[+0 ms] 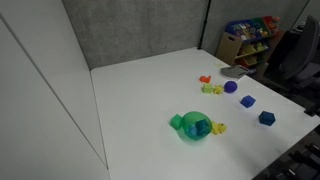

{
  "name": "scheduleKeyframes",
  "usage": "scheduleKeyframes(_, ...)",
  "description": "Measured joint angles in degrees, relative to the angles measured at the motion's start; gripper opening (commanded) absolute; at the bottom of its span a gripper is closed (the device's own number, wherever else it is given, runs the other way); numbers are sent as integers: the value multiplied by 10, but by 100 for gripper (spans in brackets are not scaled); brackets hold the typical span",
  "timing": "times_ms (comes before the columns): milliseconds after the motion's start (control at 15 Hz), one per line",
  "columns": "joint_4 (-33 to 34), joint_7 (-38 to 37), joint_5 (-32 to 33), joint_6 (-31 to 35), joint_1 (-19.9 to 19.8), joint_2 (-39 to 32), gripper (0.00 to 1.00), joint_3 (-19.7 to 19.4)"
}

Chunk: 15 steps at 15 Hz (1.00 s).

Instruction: Remove the dark green toy from the bowl and put it on the blue block at the back

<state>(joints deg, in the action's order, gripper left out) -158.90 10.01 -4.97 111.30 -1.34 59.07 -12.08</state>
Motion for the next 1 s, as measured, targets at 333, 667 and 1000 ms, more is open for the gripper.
scheduleKeyframes(333, 14, -42, -11, 52, 17, -53, 100, 62)
scheduleKeyframes(667, 64, -96, -33, 89, 34, -144, 100, 109)
scheduleKeyframes(1000, 98, -140, -64, 167, 60, -268, 100, 154)
